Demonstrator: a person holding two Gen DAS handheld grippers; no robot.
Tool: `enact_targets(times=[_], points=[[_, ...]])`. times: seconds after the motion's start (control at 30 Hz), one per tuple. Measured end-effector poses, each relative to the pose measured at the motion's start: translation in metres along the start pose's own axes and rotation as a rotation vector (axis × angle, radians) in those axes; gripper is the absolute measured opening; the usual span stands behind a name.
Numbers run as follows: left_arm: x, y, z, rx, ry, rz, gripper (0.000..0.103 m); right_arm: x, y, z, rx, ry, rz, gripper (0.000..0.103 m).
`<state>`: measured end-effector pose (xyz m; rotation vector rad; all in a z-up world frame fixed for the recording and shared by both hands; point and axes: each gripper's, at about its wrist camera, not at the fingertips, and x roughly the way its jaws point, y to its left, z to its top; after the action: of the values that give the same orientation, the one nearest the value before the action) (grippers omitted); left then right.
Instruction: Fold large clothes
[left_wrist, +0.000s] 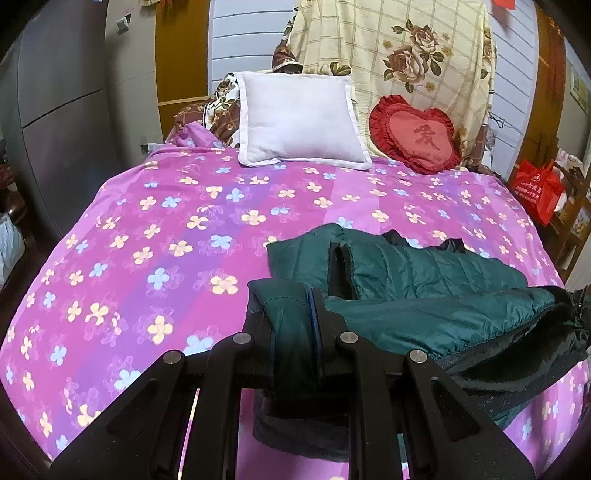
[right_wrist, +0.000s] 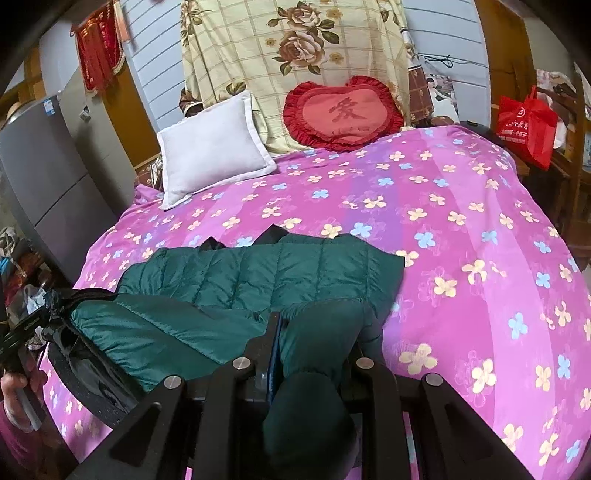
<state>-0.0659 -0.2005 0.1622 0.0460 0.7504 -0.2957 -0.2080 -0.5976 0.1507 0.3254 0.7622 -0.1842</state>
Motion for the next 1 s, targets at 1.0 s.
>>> enact_targets(times=[1.0], points=[[0.118,-0.012,0.033,-0.064,0.079,0.072,0.016,0.112,-0.020,0.045,0.084,0.080,-0.103,0.020]])
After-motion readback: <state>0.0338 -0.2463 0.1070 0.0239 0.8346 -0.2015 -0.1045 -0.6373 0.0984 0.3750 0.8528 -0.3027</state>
